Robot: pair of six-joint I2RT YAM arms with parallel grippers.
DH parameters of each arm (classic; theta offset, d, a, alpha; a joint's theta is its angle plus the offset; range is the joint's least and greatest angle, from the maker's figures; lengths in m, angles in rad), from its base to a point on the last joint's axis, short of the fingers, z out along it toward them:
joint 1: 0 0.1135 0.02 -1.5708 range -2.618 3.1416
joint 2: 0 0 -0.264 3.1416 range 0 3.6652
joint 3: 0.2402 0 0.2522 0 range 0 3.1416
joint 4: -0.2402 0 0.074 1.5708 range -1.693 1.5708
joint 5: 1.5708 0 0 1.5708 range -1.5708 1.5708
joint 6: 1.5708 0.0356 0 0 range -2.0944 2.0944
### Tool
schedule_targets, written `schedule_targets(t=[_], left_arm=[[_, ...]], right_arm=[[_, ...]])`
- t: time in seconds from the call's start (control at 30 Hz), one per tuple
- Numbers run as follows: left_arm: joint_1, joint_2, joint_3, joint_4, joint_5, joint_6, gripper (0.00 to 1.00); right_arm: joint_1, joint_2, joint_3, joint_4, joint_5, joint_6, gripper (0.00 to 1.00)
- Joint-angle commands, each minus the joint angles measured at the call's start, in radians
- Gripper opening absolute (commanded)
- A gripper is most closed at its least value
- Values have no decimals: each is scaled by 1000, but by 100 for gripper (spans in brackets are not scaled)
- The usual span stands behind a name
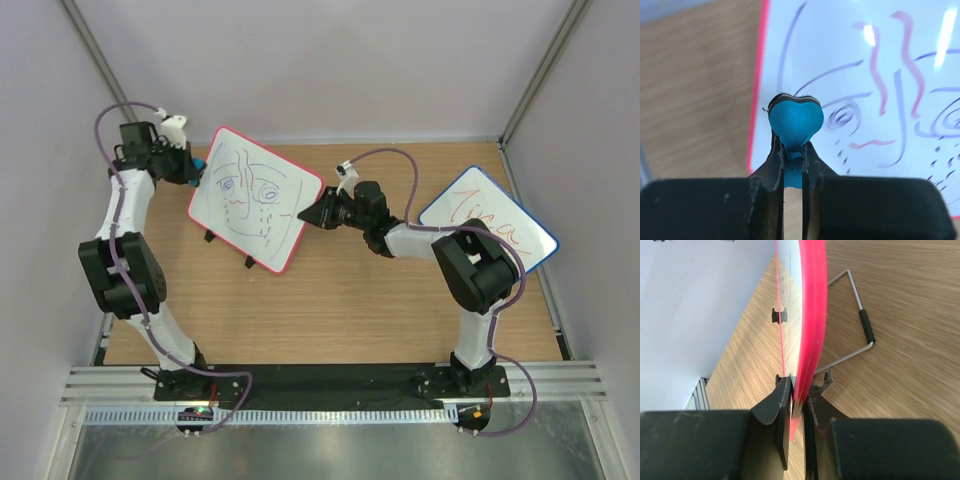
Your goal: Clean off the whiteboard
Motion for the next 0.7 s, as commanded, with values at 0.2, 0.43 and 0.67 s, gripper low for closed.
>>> schedule_targets(t=[0.2, 0.43, 0.67], left_arm=[[-177, 131, 91, 250, 25, -97, 0], [-221, 134, 22, 304, 9, -68, 0], [-336, -10, -214, 393, 28, -11, 0]], right_arm=[[14, 3, 26, -70, 39, -78, 1], [24, 6, 47, -100, 40, -100, 1], [28, 9, 55, -109, 32, -112, 1]])
